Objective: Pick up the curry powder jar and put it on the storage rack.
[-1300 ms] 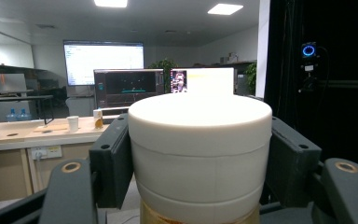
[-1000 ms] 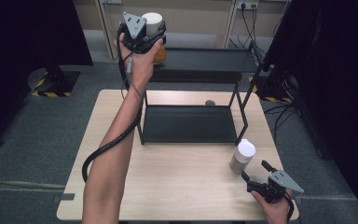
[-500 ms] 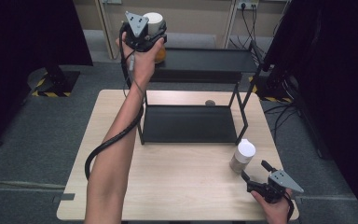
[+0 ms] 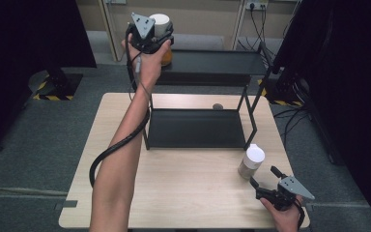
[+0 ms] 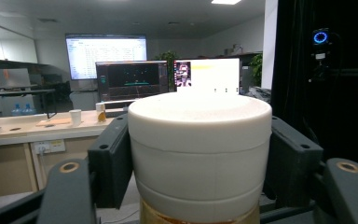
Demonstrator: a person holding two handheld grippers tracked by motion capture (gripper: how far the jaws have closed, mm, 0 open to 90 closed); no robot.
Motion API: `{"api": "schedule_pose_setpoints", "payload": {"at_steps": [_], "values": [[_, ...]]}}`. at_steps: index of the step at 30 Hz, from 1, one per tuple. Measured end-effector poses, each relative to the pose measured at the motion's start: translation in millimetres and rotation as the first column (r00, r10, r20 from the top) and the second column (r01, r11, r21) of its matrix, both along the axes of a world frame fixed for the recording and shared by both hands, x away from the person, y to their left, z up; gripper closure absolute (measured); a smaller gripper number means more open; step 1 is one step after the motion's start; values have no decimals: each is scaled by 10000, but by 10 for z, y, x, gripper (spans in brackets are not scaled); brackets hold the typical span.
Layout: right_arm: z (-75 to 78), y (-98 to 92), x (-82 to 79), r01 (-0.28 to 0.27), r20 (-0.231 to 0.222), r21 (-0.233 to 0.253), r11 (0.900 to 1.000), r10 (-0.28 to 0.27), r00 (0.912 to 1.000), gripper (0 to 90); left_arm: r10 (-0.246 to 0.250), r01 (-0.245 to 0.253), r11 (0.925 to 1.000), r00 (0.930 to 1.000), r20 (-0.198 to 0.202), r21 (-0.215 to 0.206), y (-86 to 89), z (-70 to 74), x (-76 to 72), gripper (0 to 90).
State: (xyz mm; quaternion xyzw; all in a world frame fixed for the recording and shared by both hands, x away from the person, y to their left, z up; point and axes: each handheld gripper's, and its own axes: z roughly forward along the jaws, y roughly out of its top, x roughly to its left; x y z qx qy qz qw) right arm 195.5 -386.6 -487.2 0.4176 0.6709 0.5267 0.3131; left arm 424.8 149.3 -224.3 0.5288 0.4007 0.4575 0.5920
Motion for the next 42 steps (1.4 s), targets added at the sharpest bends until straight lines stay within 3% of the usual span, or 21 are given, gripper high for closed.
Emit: {"api": "schedule_pose_setpoints", "payload": {"at_steps": [4, 8, 13, 17, 26, 42], "values": [[3, 3, 1, -10, -3, -33, 10000, 10, 10000, 42, 97, -97, 9999, 9999, -37, -93, 1, 18, -23, 146], [4, 4, 1, 0, -17, -23, 10000, 0, 10000, 42, 94, -96, 9999, 9999, -120, -138, 21, 23, -77, 122], [5, 5, 1, 7, -27, -18, 10000, -7, 10000, 43, -214, 207, 9989, 9996, -170, -416, 76, 18, -163, 119], [6, 6, 2, -6, -16, -50, 10000, 6, 10000, 42, -358, 360, 9981, 9993, 46, -504, 92, -39, -265, 114], [6, 9, 2, -3, -13, -62, 10000, 3, 10000, 42, -370, 378, 9988, 9989, 276, -302, 85, -136, -521, 111], [12, 18, 2, 19, -29, -121, 9999, -19, 10000, 42, -533, 554, 9978, 9970, 558, -355, 162, -378, -771, 114]]}}
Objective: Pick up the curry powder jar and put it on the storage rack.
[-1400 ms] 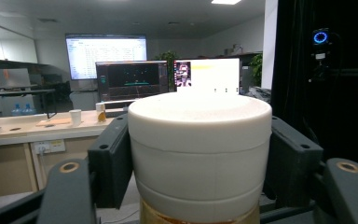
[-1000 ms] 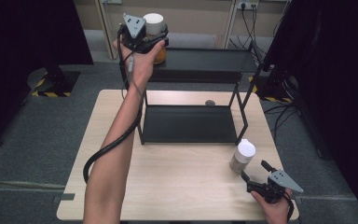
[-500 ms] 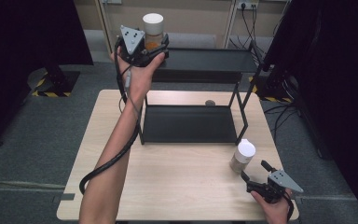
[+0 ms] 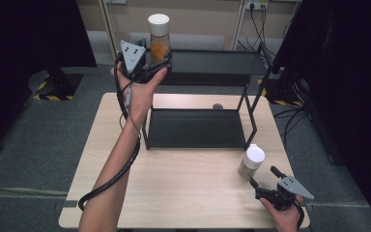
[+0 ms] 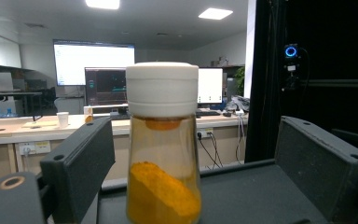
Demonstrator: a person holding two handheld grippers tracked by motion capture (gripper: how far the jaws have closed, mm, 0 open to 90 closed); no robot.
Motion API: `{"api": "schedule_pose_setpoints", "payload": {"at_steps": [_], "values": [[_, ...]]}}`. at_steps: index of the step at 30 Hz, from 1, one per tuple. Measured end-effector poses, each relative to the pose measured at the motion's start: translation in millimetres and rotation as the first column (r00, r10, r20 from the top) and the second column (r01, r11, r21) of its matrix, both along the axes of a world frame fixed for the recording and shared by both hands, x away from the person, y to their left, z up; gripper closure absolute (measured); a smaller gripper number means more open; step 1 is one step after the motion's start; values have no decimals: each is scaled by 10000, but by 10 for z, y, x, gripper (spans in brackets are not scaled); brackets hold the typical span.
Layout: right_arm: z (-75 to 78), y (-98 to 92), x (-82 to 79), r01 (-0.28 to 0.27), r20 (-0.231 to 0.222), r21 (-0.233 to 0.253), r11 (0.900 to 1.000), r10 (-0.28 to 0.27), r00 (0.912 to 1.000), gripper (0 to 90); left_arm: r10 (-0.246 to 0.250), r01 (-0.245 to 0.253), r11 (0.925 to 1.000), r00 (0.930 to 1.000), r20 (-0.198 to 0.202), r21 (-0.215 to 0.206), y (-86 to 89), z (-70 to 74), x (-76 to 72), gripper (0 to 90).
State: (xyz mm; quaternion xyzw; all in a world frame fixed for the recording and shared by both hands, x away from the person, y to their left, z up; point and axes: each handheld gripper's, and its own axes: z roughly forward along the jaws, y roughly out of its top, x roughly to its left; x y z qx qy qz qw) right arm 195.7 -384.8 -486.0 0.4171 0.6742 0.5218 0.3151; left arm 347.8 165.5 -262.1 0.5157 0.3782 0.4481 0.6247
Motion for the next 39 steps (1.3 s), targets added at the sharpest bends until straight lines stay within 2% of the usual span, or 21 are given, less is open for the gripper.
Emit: {"api": "schedule_pose_setpoints", "payload": {"at_steps": [5, 13, 17, 39], "values": [[-2, 6, -2, 8, 10, 7, 10000, -8, 10000, 42, -65, 64, 10000, 9999, 118, 27, 9, -81, -79, 116], [-3, 4, -2, 0, 25, 0, 10000, 0, 10000, 42, -281, 280, 9996, 9996, 89, 68, 21, -211, -175, 114], [-1, 6, -2, 7, 10, 3, 10000, -7, 10000, 42, -339, 338, 9994, 9994, -72, -74, 19, -294, -212, 114], [0, 10, -2, 14, 18, -28, 10000, -14, 10000, 42, -620, 627, 9979, 9970, -463, 140, -9, -735, -371, 113]]}}
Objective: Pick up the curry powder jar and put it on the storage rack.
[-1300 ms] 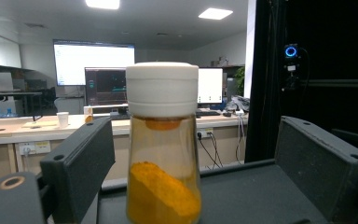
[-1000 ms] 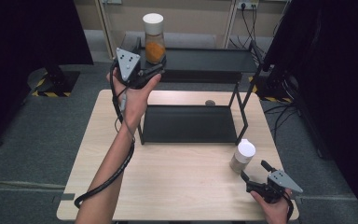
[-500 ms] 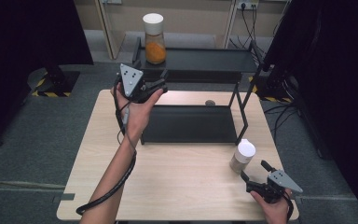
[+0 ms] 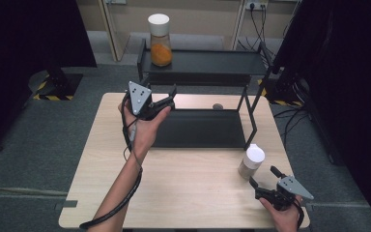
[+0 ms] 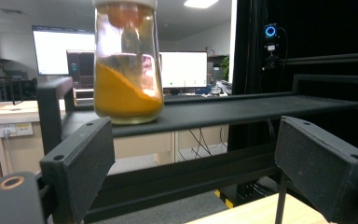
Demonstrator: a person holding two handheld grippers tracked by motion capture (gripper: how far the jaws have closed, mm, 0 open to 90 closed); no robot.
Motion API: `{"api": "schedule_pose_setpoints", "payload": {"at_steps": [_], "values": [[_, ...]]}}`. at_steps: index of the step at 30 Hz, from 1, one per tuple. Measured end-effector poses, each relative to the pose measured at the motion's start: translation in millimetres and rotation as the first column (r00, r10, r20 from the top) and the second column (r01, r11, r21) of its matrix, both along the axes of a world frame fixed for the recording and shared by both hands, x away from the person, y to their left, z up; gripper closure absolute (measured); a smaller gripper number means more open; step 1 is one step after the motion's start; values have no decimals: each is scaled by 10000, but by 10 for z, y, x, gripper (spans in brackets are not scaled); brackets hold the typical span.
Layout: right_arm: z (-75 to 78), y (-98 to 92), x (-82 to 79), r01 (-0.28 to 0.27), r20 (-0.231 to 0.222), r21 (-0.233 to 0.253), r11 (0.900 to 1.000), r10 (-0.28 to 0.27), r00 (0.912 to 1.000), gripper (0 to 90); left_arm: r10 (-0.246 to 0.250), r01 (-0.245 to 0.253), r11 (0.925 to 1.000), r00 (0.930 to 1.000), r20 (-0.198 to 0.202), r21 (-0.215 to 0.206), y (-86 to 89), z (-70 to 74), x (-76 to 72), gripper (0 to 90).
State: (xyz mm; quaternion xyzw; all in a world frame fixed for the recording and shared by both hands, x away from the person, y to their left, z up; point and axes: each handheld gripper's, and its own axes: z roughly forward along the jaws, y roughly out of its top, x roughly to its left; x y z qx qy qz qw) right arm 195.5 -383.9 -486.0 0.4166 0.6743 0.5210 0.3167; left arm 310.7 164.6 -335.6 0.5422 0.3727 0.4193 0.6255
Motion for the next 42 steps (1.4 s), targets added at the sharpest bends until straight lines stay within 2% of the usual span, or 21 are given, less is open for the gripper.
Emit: {"api": "schedule_pose_setpoints", "payload": {"at_steps": [4, 9, 23, 29, 42], "values": [[0, 0, 0, -2, -2, -3, 10000, 2, 10000, 42, -17, 18, 10000, 10000, -97, 89, 2, -68, -24, 112], [0, 2, 0, 1, 0, 3, 10000, -1, 10000, 42, -63, 64, 10000, 9996, -290, 8, 12, -148, -58, 112], [-1, 4, 0, -6, 20, -24, 10000, 6, 10000, 42, -181, 189, 9997, 9985, -511, 157, 31, -352, -150, 111], [-1, 5, -1, -7, 26, -36, 10000, 8, 10000, 42, -287, 289, 9996, 9972, -686, 21, 54, -474, -189, 108], [0, 6, -1, -12, 26, -42, 10000, 12, 10000, 42, -379, 399, 9991, 9932, -1105, 159, 77, -713, -275, 106]]}}
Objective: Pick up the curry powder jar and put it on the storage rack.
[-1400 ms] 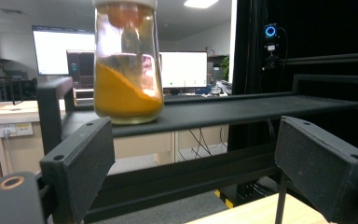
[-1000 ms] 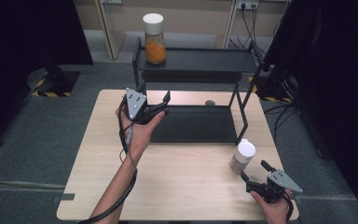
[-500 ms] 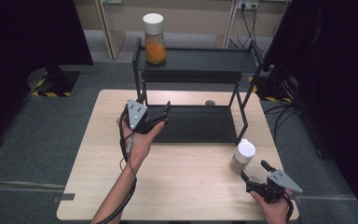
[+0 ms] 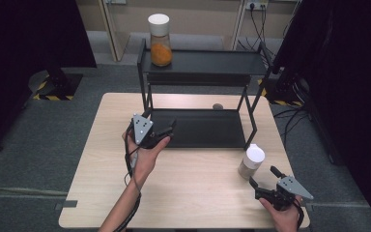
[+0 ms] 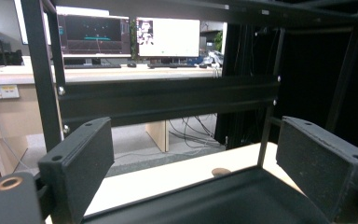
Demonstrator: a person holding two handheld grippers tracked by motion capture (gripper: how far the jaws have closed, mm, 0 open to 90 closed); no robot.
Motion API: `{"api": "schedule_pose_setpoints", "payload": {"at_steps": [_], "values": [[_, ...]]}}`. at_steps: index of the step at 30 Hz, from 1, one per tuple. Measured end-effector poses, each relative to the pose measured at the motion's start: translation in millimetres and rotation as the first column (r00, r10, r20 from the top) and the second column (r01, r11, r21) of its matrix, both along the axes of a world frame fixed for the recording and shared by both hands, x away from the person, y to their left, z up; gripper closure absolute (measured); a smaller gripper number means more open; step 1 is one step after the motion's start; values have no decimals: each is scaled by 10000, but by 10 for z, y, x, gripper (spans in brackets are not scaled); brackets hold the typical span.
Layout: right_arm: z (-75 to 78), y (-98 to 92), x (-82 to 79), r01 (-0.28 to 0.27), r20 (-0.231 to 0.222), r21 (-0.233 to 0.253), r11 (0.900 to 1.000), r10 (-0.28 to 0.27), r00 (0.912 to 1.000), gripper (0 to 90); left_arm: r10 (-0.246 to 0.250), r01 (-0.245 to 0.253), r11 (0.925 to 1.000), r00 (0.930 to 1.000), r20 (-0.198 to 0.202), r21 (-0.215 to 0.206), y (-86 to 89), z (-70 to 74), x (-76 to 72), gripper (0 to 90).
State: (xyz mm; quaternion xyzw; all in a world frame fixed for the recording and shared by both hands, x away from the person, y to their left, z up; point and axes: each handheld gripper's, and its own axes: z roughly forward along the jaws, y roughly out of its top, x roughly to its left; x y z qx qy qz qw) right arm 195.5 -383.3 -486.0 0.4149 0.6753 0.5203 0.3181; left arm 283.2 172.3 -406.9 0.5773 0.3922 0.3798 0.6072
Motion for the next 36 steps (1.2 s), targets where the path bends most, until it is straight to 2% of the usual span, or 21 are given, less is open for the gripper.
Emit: {"api": "schedule_pose_setpoints", "payload": {"at_steps": [23, 36], "values": [[-1, 1, -2, 2, 6, 4, 10000, -2, 10000, 42, -104, 125, 9996, 9965, -832, 257, 43, -394, -56, 102], [0, 2, -1, 12, -1, 0, 10000, -12, 10000, 42, -72, 117, 9994, 9898, -1425, 312, 131, -769, -110, 98]]}}
